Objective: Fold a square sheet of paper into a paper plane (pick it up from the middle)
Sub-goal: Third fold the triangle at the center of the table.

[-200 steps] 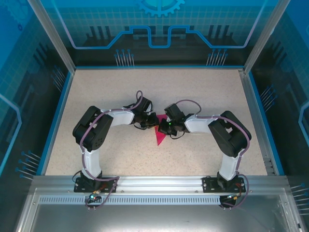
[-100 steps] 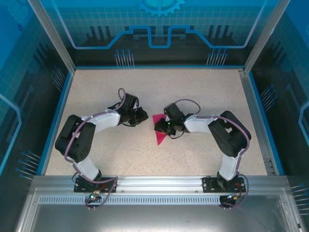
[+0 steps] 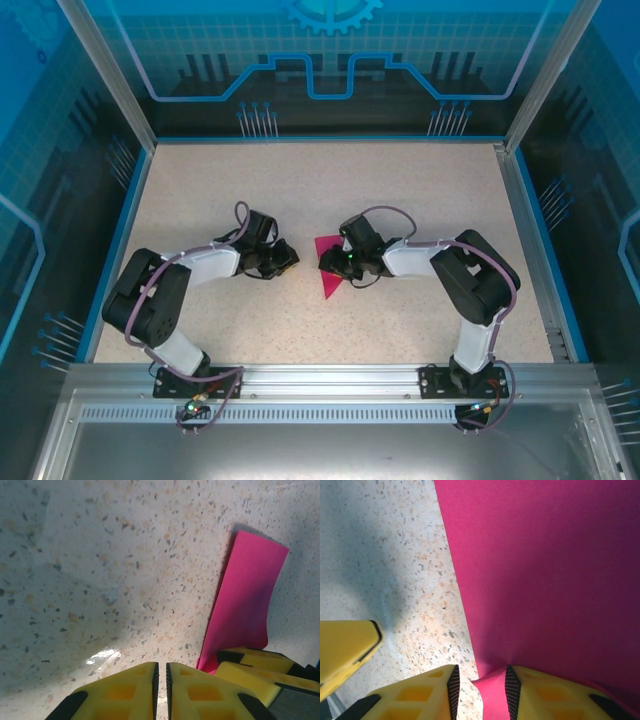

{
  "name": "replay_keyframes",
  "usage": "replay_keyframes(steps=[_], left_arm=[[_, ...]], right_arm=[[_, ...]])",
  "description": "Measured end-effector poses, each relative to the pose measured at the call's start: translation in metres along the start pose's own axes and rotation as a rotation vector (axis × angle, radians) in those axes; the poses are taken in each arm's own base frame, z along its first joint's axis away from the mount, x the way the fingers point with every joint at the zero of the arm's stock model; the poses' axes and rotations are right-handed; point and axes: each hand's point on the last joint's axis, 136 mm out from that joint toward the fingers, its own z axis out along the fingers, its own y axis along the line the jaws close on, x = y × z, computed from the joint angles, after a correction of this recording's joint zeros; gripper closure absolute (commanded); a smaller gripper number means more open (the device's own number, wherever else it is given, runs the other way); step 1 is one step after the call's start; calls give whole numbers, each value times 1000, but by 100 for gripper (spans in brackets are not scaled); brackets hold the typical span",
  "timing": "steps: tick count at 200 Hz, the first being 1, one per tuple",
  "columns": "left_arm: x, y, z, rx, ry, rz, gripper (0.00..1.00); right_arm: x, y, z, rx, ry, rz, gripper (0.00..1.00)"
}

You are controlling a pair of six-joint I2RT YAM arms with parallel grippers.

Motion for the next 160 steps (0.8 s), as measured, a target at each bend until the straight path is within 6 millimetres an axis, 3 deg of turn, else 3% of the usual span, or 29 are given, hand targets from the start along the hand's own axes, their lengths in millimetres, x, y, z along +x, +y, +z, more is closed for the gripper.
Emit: replay_keyframes(steps=[52,81,103,120,160], left_arm=[[11,-13,3,50,36,18,83],[16,-20,4,75,51,18,83],[18,-24,4,88,58,20,83],[20,-28,4,99,63,28,83],[31,-33,7,104,83,54,86]], right_arm=[[0,1,-1,-24,-13,-11,63],[2,-3,-1,-28,-21,-16,82],[3,-8,0,-18,-22,-12,89],[3,-10,0,-13,-20,-8,100],[3,-11,-1,-11,-19,-9,100]])
